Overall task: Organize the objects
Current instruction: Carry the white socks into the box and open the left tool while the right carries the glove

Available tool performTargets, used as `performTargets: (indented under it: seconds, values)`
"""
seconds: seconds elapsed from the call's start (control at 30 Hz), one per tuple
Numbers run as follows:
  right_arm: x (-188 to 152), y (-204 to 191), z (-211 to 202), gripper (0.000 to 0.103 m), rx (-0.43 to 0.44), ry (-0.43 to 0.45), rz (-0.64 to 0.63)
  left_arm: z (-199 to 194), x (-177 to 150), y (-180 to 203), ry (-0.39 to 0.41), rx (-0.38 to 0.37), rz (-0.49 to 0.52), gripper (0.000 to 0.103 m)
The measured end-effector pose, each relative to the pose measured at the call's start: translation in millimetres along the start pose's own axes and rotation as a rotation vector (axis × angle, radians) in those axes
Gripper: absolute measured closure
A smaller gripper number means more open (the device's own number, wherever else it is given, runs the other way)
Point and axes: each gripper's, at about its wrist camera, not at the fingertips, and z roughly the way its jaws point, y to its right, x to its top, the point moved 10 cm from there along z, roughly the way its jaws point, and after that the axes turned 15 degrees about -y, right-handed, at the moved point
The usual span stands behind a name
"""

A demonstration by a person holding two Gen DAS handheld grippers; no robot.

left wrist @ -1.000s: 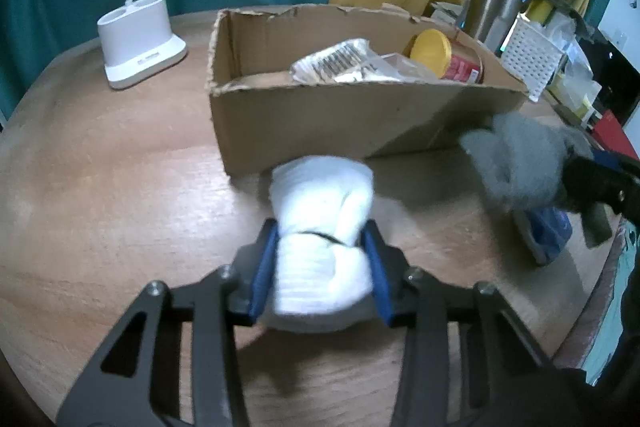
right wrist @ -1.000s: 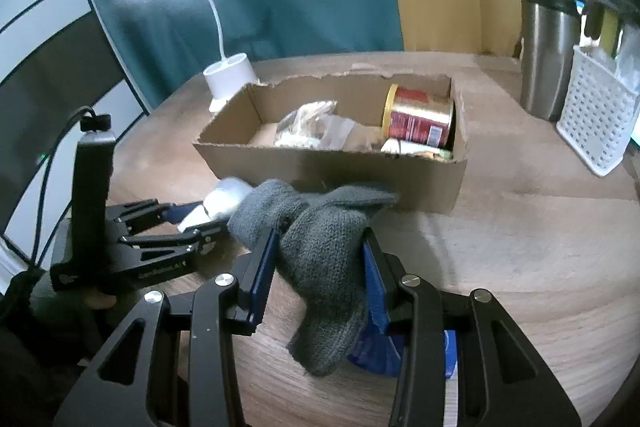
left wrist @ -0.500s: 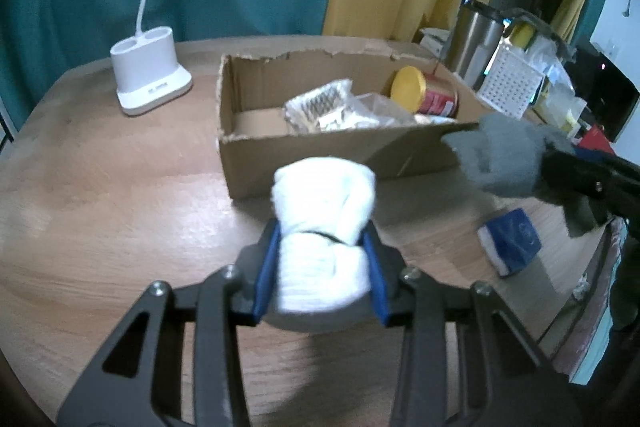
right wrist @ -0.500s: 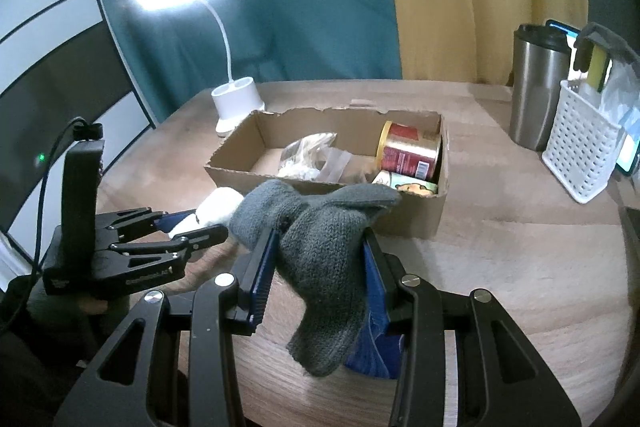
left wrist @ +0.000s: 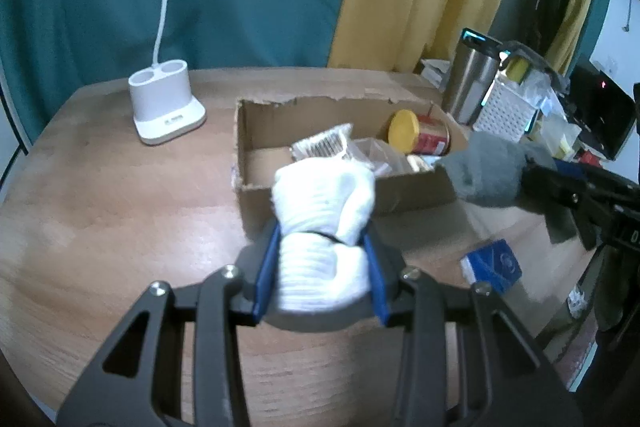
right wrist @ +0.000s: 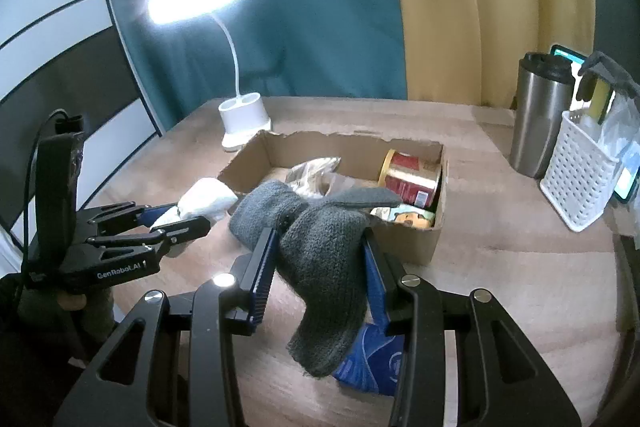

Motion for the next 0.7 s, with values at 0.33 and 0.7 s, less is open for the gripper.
performTargets:
  seconds: [0.33, 0.7]
  values:
    - [14.6, 1.7, -2.3, 0.060, 0.013, 0.008, -0.018, -5.5, 17.8, 2.1, 0.021, 0.002, 0.003, 0.063]
    - [30.3, 4.8, 8.3, 0.060, 0.046, -0.004, -0.015, 5.9, 36.9, -10.8, 0.014, 0.019, -0.036, 0.063]
